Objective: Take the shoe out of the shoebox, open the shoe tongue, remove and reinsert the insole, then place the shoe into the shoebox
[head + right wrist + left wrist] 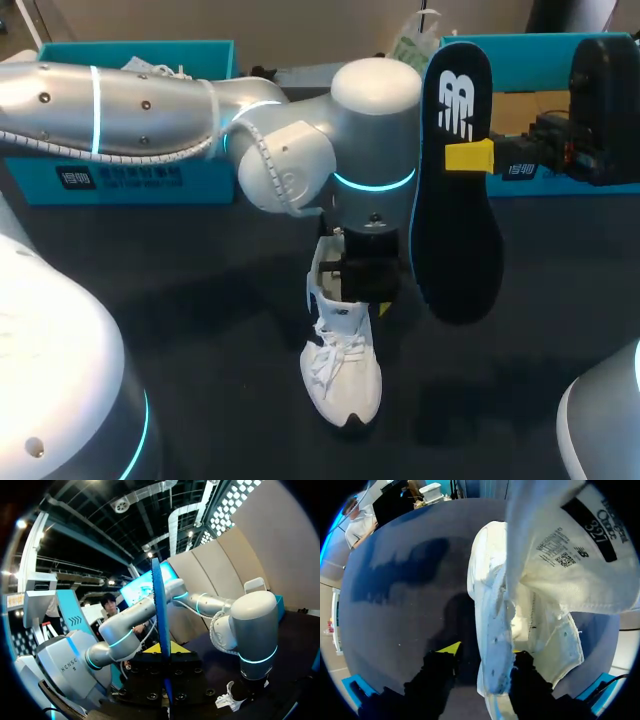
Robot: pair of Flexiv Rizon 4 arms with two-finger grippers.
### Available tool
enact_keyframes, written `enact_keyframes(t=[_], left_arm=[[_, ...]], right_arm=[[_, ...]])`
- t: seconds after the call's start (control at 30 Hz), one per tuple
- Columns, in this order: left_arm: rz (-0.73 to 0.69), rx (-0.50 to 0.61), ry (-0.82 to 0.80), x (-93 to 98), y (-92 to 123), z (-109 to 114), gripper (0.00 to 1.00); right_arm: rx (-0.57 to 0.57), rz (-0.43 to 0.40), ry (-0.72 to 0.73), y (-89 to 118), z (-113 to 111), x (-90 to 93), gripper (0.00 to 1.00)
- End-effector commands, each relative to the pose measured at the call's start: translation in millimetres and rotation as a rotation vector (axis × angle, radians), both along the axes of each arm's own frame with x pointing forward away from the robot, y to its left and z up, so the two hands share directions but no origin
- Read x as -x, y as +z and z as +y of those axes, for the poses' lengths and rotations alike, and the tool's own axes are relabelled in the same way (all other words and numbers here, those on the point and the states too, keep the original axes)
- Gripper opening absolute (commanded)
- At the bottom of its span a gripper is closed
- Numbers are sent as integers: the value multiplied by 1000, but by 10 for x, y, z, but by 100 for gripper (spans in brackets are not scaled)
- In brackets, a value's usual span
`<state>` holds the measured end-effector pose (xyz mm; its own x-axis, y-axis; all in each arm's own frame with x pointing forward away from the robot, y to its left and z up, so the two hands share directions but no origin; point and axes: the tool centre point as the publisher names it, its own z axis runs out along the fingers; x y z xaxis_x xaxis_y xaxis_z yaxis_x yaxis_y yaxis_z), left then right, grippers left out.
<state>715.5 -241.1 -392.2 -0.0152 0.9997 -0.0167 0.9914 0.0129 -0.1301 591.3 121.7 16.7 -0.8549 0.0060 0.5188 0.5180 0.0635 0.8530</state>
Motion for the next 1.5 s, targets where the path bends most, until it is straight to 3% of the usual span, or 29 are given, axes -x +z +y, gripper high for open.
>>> enact_keyframes(t=[0.03, 0.47, 0.83, 1.2, 1.33, 1.5], left_arm=[[-6, 55, -3, -18, 174, 90, 100], [-113, 544, 146, -133, 1286, 213, 100], [-57, 1000, 222, -252, 1875, 347, 100], [-57, 1000, 222, -252, 1875, 347, 100], [-98, 1136, 238, -381, 1812, 324, 100], [-214, 1263, 239, -457, 1947, 334, 100]], right_arm=[[2, 1, 4, 5, 21, -31, 0], [2, 1, 4, 5, 21, -31, 0], [2, 1, 4, 5, 21, -31, 0], [2, 1, 4, 5, 21, -31, 0], [2, 1, 4, 5, 21, -31, 0], [2, 1, 4, 5, 21, -31, 0]])
